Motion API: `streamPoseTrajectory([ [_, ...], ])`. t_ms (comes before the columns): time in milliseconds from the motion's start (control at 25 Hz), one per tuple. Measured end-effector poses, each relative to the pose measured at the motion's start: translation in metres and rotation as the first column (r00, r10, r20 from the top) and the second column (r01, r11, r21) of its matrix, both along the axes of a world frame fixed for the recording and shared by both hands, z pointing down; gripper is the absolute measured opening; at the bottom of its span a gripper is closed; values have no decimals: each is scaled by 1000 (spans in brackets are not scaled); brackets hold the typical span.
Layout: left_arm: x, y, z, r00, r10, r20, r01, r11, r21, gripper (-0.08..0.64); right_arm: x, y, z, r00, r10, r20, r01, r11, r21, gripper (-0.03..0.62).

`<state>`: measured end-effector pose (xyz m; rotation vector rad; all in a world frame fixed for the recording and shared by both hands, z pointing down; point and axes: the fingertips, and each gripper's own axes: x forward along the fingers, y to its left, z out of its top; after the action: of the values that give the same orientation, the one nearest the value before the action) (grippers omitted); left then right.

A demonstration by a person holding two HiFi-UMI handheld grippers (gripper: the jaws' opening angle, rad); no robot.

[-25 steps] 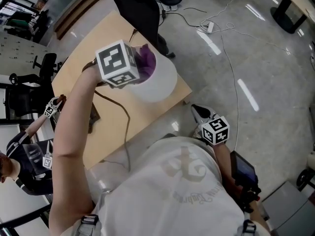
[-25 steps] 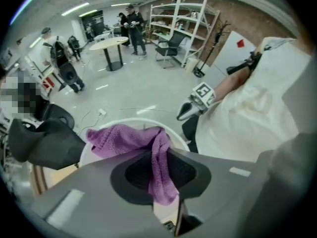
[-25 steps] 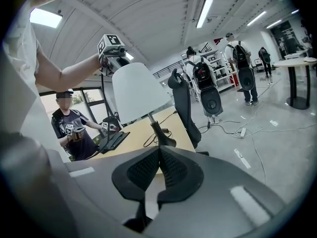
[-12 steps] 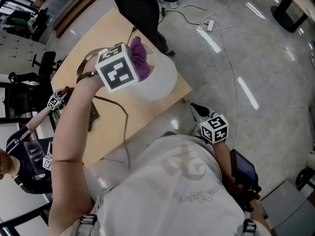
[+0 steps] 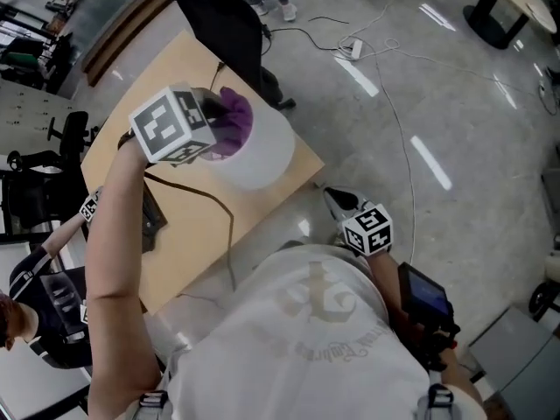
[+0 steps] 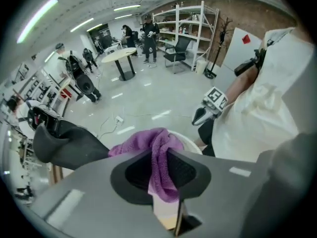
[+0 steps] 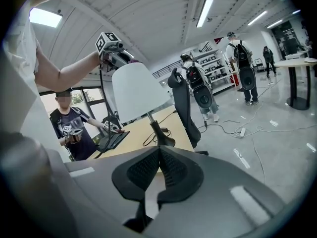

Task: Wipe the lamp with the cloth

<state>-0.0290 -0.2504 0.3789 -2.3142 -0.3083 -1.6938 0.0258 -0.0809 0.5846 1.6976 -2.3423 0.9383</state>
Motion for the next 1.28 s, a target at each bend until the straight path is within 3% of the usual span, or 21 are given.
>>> streamPoseTrajectory([
  [120, -13, -38, -14, 997, -61, 41, 51, 976, 211, 69, -2, -16, -8, 1000, -10, -3, 10, 1000, 25, 12],
  [160, -17, -41, -12, 995, -71, 71, 52, 968, 245, 69, -1, -15, -7, 1000, -10, -4, 10, 1000, 22, 12],
  [200, -22, -40, -7, 992, -71, 107, 43, 968, 247, 69, 1, -11, -5, 1000, -8, -4, 8, 1000, 16, 12],
  [280, -31, -31, 4, 985, -52, 165, 22, 983, 182, 69, 4, -6, -2, 1000, -3, -6, 3, 1000, 6, 12],
  [360, -36, -22, 9, 986, -29, 163, 15, 996, 89, 69, 4, -5, -2, 1000, -3, -5, 3, 1000, -2, 12],
  [480, -24, -13, 2, 999, -27, 47, 27, 1000, -2, 69, 5, -1, 0, 1000, -9, -5, 9, 1000, -16, 12],
  [560, -16, -15, -8, 997, -59, -48, 58, 998, -18, 69, 7, 1, 2, 1000, -13, -4, 13, 1000, -17, 12],
  [640, -13, -23, -21, 983, -111, -147, 109, 994, -21, 69, 10, 1, 4, 1000, -15, 0, 15, 1000, -14, 12],
  [720, -14, -26, -35, 950, -183, -254, 178, 983, -45, 69, 12, 4, 5, 1000, -26, -17, 26, 1000, -14, 13],
  [840, -26, -24, -61, 859, -249, -447, 249, 967, -60, 69, 7, 8, 7, 995, -70, -65, 69, 998, -8, 13],
  [1000, -49, -17, -111, 668, -267, -694, 342, 939, -32, 69, -2, 1, 9, 992, -117, -56, 118, 993, 6, 12],
  [1160, -78, -23, -149, 472, -269, -839, 512, 859, 12, 69, -4, -9, 12, 987, -156, -29, 156, 988, 1, 12],
  [1280, -97, -27, -150, 335, -327, -884, 601, 797, -67, 69, 5, -11, 13, 983, -181, -6, 181, 983, -9, 12],
])
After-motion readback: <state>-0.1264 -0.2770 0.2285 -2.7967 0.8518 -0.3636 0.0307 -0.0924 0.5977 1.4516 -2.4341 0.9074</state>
